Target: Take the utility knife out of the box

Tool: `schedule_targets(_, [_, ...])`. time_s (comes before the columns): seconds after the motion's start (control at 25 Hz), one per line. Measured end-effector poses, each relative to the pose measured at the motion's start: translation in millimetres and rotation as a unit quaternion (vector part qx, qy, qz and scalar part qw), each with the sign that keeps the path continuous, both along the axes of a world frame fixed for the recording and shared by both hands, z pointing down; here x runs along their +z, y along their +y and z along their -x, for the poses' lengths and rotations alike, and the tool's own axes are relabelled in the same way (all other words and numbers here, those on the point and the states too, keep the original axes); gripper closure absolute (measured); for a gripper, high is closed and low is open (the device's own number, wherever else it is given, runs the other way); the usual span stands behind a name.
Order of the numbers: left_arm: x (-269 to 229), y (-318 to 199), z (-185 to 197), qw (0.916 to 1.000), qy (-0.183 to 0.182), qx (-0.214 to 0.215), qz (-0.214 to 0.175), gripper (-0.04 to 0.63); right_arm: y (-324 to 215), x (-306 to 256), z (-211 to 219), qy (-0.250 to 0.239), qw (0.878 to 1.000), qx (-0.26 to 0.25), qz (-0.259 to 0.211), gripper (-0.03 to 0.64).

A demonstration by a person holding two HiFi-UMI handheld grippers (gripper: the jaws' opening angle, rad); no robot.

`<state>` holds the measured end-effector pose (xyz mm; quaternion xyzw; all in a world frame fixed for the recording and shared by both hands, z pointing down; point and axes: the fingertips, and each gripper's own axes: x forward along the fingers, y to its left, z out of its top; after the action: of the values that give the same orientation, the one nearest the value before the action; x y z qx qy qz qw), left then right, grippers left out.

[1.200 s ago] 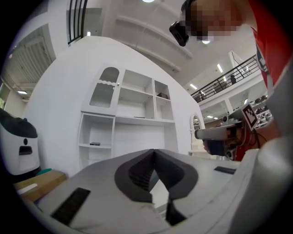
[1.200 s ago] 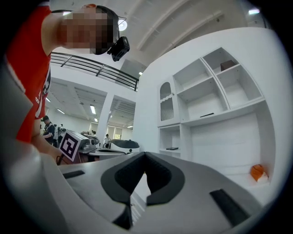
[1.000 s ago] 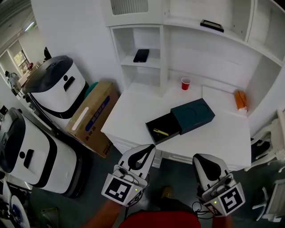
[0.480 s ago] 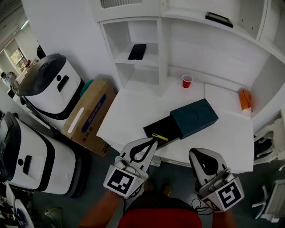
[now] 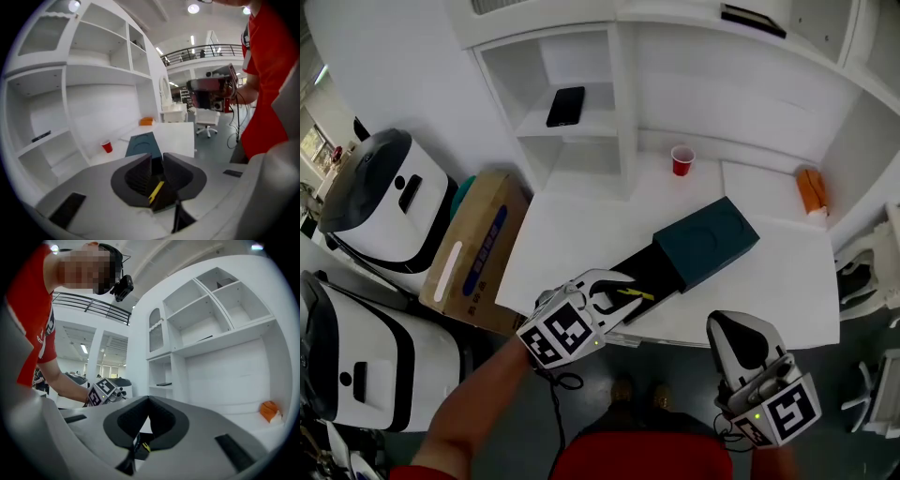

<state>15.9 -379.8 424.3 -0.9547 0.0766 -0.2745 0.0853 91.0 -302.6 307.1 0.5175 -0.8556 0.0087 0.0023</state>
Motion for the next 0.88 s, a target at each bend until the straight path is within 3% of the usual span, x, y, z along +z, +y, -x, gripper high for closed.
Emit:
schedule_targets(0.08, [23,-4,-3,0.9973,-0.058,0.045,0.003,0.474,-1,3,-4,0.000,1.000,0.007,0.003,0.609])
schedule_targets(0.16, [48,-6,-6,0.9880,-0.123,0.094,0.002,0.469,-4,6,-8,-0.001,1.000,0.014,0.007,0.609])
schedule_targets(0.28, [82,-5,-8,0.9637,-0.211,0.163,0.013,0.450,-9,10,-12,-0.004,1.000,0.021,0.012,0.609])
schedule_targets(0.4, [107,-5,-10,0.9400,-0.269,0.208,0.025,0.446,-16,13,-15,-0.008,1.000,0.027,0.014,0.609])
schedule_targets(0.64, [149,-16,-5,0.8939,-0.372,0.248,0.031,0.446,-26,13,-26,-0.014,0.999,0.041,0.014,0.609])
schedule_targets(0.88, [174,-25,-2,0.8665,-0.429,0.254,0.021,0.445,-29,17,-40,-0.022,0.998,0.053,0.018,0.609])
